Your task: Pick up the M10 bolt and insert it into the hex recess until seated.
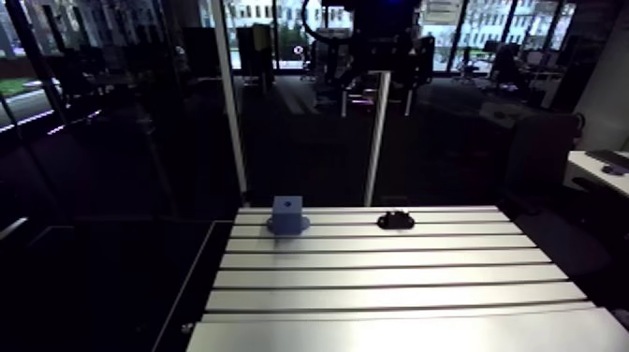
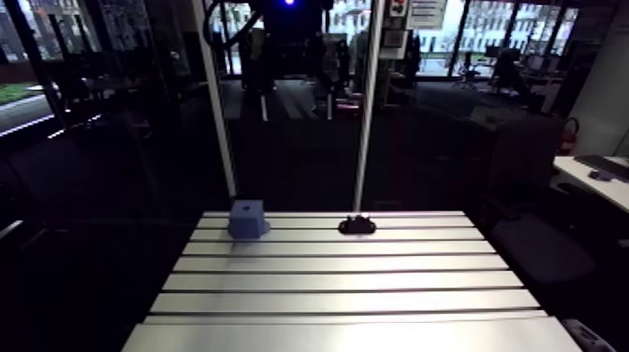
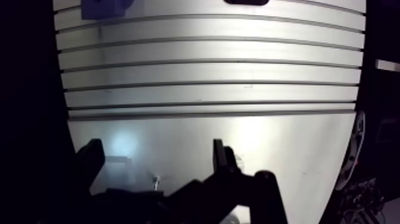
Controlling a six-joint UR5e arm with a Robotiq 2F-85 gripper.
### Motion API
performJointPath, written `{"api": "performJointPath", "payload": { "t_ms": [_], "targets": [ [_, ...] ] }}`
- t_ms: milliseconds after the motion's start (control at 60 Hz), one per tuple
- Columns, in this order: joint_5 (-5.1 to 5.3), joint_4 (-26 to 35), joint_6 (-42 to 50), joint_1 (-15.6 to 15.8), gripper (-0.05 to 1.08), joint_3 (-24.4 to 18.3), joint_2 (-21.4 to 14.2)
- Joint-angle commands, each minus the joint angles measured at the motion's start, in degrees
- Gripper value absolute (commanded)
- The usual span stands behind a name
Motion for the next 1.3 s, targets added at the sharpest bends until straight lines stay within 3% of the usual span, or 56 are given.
{"api": "performJointPath", "payload": {
  "t_ms": [17,417,750,967,1133,1300],
  "targets": [
    [3.61,-9.5,-4.1,-0.2,0.01,7.9,-3.3],
    [3.62,-10.1,-3.9,-0.5,0.01,8.2,-3.3],
    [3.42,-16.4,-4.6,-1.9,0.01,10.6,-2.4],
    [3.26,-23.7,-8.2,-4.8,0.01,11.2,1.3],
    [1.62,-28.7,-10.8,-6.5,0.01,10.8,5.2],
    [1.5,-33.3,-13.4,-9.4,0.01,11.1,8.9]
  ]
}}
